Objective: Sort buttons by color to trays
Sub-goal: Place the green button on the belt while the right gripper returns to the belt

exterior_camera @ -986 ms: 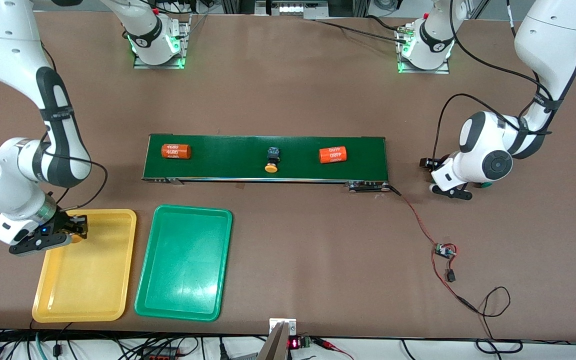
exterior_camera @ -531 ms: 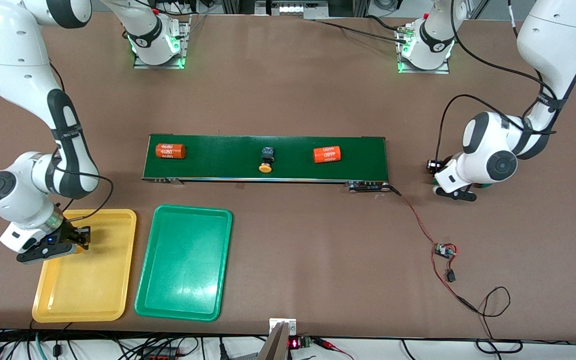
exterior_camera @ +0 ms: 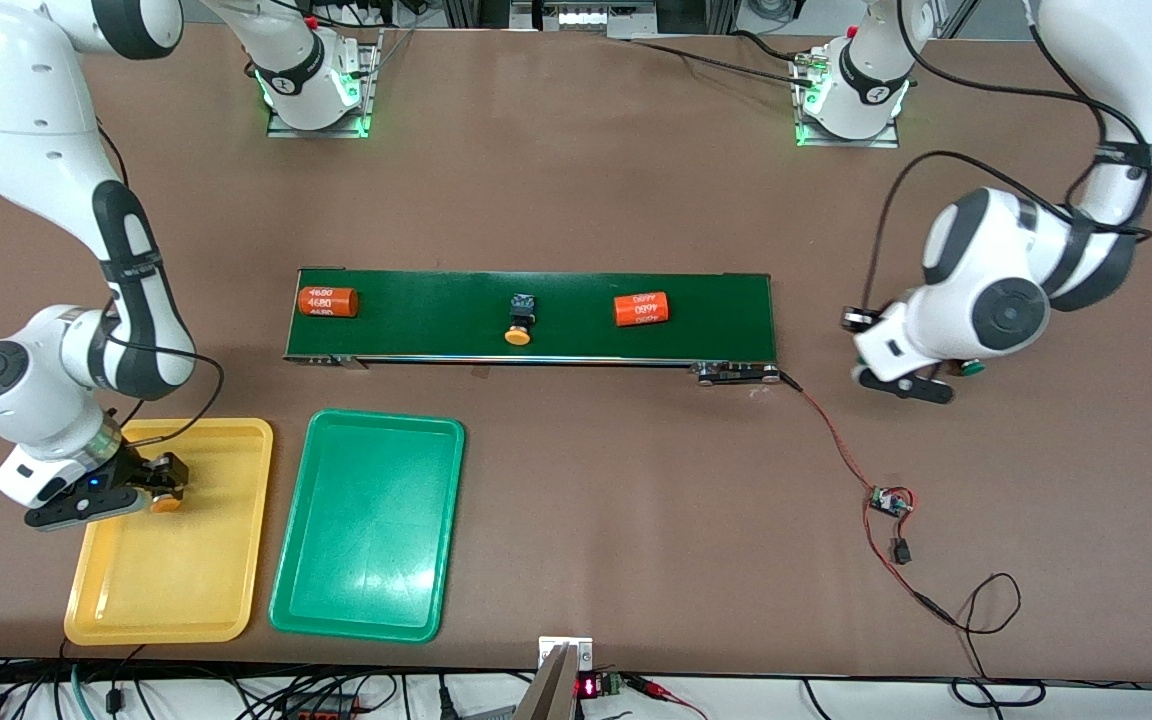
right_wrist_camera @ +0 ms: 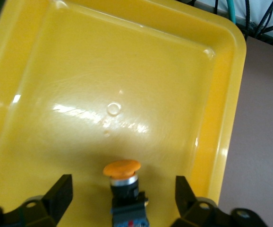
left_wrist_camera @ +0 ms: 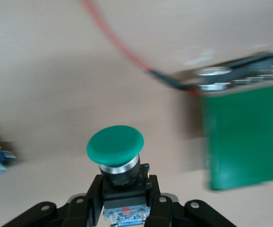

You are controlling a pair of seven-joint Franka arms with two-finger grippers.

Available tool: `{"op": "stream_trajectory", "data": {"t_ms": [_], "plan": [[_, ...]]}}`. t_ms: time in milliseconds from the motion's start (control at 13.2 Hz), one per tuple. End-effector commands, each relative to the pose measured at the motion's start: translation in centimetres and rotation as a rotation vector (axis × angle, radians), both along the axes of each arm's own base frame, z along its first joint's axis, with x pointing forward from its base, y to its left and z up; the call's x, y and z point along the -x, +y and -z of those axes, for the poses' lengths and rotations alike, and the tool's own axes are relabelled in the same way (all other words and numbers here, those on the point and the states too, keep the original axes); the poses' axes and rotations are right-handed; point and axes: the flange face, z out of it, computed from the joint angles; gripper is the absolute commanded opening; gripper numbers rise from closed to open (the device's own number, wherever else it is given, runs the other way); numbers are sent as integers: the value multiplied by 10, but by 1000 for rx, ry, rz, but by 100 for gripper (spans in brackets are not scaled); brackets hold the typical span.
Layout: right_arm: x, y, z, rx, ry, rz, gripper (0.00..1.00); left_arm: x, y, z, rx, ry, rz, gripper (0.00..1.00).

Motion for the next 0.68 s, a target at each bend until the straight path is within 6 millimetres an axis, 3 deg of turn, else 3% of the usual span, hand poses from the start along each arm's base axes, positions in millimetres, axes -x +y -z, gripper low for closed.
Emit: {"op": "stream_trajectory", "data": {"t_ms": [0, 152, 455, 531, 607], "plan": [[34, 19, -56, -68, 92, 31, 100, 15, -65, -10, 66, 7, -80, 16], [52, 43, -79, -123, 120, 101, 100, 23, -99, 6, 88, 5, -62, 16], [89, 85, -126, -167, 202, 177, 100, 37, -126, 54, 124, 26, -71, 18], [101, 97, -140, -176, 227, 197, 100, 43, -132, 62, 122, 43, -61, 23], [114, 109, -155, -183, 241, 202, 100, 45, -134, 64, 118, 49, -70, 42]]}}
